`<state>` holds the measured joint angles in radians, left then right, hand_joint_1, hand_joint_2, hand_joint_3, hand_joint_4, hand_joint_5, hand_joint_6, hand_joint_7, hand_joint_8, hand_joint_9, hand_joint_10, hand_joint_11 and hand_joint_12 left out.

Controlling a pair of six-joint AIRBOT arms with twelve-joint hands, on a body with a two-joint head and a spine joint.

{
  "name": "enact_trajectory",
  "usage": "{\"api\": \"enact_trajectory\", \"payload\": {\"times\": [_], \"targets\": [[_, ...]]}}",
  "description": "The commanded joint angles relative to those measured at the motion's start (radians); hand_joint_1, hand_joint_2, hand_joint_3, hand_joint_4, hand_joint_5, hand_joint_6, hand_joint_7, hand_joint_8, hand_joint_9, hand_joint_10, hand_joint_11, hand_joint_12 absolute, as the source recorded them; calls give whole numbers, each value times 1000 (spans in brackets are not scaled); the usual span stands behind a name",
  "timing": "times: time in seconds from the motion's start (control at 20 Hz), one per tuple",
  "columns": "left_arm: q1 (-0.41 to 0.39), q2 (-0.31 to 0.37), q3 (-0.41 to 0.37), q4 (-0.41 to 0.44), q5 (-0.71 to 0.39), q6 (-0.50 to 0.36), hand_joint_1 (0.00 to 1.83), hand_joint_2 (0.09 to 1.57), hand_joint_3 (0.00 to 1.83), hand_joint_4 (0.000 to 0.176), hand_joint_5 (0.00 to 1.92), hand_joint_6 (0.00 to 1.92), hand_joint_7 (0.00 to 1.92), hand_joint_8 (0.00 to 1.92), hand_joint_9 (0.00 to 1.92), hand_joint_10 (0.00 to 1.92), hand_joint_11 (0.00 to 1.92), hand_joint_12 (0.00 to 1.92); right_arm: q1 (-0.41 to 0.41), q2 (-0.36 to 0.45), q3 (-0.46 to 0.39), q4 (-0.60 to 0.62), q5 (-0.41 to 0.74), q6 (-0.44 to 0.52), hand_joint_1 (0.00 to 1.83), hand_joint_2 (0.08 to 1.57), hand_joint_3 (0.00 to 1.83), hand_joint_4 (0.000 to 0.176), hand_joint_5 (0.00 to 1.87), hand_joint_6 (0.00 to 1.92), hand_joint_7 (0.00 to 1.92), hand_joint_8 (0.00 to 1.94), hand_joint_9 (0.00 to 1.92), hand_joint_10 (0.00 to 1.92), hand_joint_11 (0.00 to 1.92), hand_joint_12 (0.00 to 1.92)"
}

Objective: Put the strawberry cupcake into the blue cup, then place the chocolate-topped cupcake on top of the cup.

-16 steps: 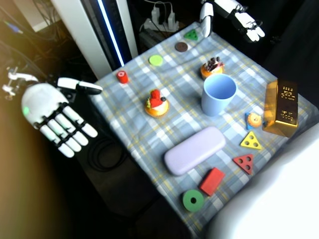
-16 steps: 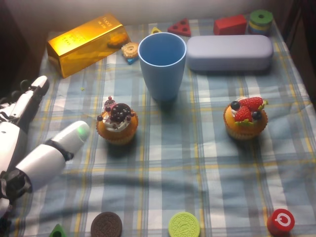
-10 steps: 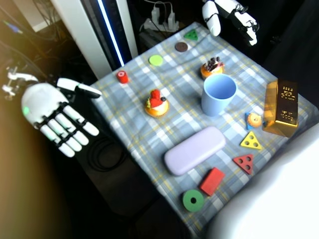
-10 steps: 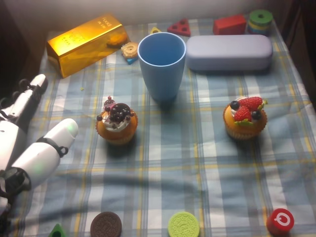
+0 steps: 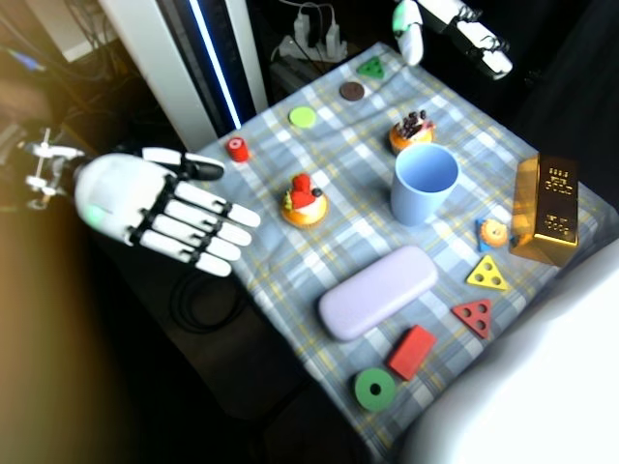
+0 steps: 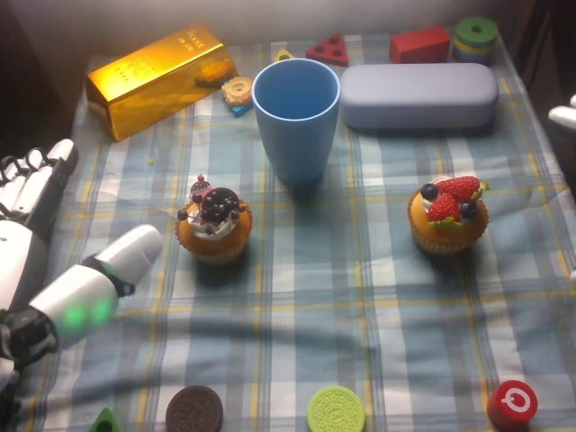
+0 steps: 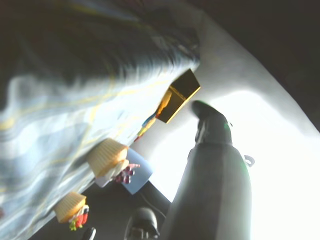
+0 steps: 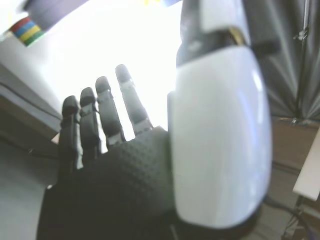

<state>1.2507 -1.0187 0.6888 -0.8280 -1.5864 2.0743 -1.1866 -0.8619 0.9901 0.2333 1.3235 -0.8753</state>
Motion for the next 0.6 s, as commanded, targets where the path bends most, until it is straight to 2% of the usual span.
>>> {"api": "enact_trajectory", "payload": {"times": [0.0, 0.05, 0.1, 0.15, 0.2, 0.25, 0.3, 0.35, 0.4, 0.45, 0.5, 0.55], "targets": [[-7, 10, 4, 57, -109, -2, 390, 1043, 0, 78, 191, 7, 156, 6, 94, 7, 18, 10, 18, 4, 6, -11, 84, 9, 550, 900, 0, 52, 138, 2, 180, 8, 69, 1, 29, 18], [-8, 11, 4, 58, -112, -2, 432, 1055, 5, 93, 209, 8, 159, 2, 75, 1, 5, 5, 32, 4, 12, -23, 69, 9, 553, 901, 0, 60, 138, 2, 187, 10, 73, 4, 23, 16], [-10, 11, 4, 58, -113, -2, 433, 1058, 5, 99, 217, 10, 163, 3, 83, 5, 9, 7, 51, 3, 19, -39, 48, 9, 561, 898, 0, 63, 144, 4, 194, 11, 79, 6, 24, 16], [-10, 11, 4, 59, -113, -2, 437, 1066, 8, 90, 215, 8, 167, 4, 83, 5, 1, 1, 71, 0, 26, -54, 26, 10, 594, 900, 0, 67, 150, 6, 205, 13, 84, 8, 53, 28], [-10, 11, 3, 59, -112, -2, 439, 1061, 4, 88, 214, 6, 175, 6, 94, 8, 23, 10, 98, -4, 38, -79, -3, 21, 616, 899, 0, 58, 160, 8, 222, 17, 104, 14, 77, 38], [-10, 11, 3, 59, -109, -2, 432, 1052, 0, 95, 217, 6, 177, 5, 97, 8, 37, 17, 120, -10, 51, -102, -21, 39, 620, 903, 0, 47, 160, 7, 229, 17, 105, 12, 67, 34], [-10, 11, 3, 59, -107, -2, 409, 1052, 1, 96, 213, 3, 175, 4, 99, 7, 23, 12, 142, -22, 74, -129, -37, 81, 590, 917, 6, 43, 147, 1, 218, 10, 101, 9, 60, 30], [-10, 11, 4, 59, -103, -2, 416, 1048, 0, 100, 218, 4, 180, 4, 106, 8, 20, 10, 170, -43, 113, -164, -58, 158, 560, 920, 6, 46, 155, 4, 224, 10, 111, 11, 69, 35], [-10, 11, 4, 59, -101, -2, 471, 1047, 0, 88, 234, 9, 191, 7, 122, 13, 35, 18, 189, -56, 134, -183, -73, 194, 543, 915, 3, 48, 168, 8, 242, 14, 140, 20, 92, 45], [-10, 11, 4, 59, -100, -2, 470, 1047, 0, 88, 230, 6, 182, 3, 120, 10, 42, 22, 210, -68, 156, -206, -95, 226, 521, 920, 1, 36, 183, 4, 250, 6, 189, 14, 133, 64], [-10, 11, 5, 60, -99, -2, 474, 1046, 0, 85, 232, 5, 176, 0, 112, 5, 22, 14, 235, -77, 171, -229, -119, 241, 504, 926, 3, 31, 197, 8, 261, 7, 215, 18, 164, 78], [-10, 11, 5, 60, -98, -2, 486, 1044, 0, 81, 232, 4, 176, 0, 106, 2, 22, 14, 251, -81, 177, -247, -136, 246, 505, 950, 12, 45, 204, 9, 263, 6, 199, 9, 150, 73]]}}
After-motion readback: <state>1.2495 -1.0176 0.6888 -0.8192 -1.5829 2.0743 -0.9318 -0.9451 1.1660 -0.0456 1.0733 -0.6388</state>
